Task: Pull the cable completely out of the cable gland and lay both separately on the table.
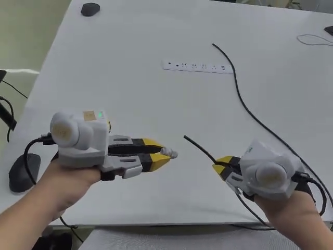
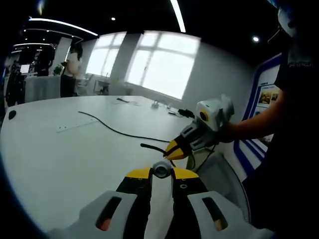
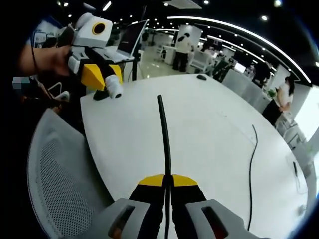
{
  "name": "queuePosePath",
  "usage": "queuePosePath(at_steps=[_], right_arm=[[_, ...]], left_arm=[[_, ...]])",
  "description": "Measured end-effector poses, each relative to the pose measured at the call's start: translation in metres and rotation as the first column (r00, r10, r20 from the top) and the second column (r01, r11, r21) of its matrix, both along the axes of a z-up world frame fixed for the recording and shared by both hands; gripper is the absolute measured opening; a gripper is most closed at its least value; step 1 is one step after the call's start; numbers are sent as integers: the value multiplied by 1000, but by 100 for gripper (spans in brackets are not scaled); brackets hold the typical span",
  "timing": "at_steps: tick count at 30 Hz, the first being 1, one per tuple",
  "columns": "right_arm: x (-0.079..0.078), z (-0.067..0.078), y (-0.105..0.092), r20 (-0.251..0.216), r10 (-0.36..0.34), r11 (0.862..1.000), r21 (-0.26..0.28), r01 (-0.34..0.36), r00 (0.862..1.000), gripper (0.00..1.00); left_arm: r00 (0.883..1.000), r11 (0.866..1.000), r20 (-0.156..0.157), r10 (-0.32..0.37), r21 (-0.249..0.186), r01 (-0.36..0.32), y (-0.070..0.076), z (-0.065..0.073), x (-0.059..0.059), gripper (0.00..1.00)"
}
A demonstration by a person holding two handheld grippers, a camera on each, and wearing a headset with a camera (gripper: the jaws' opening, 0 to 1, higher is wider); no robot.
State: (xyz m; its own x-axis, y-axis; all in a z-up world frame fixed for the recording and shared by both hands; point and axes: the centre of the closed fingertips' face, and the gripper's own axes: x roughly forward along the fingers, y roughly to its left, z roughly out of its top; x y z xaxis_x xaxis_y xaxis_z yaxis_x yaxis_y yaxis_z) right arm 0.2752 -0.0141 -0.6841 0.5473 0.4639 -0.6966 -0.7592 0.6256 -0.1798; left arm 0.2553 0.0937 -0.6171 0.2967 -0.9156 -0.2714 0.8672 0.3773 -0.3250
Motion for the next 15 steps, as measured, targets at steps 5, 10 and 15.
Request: queuePosePath(at_steps=[5, 10, 15], right_arm=[[7, 6, -1, 5, -11, 1000, 3, 11, 1000, 0], [18, 7, 3, 11, 16, 999, -32, -15, 1000, 0], [31, 12, 10, 14, 12, 1000, -27, -11, 1000, 0]], left_arm=[[1000, 1000, 11, -3, -9, 3, -2, -1, 3, 15], [1000, 1000, -2, 10, -14, -10, 0, -8, 7, 15], [1000, 1000, -2, 20, -16, -20, 3, -14, 9, 15]])
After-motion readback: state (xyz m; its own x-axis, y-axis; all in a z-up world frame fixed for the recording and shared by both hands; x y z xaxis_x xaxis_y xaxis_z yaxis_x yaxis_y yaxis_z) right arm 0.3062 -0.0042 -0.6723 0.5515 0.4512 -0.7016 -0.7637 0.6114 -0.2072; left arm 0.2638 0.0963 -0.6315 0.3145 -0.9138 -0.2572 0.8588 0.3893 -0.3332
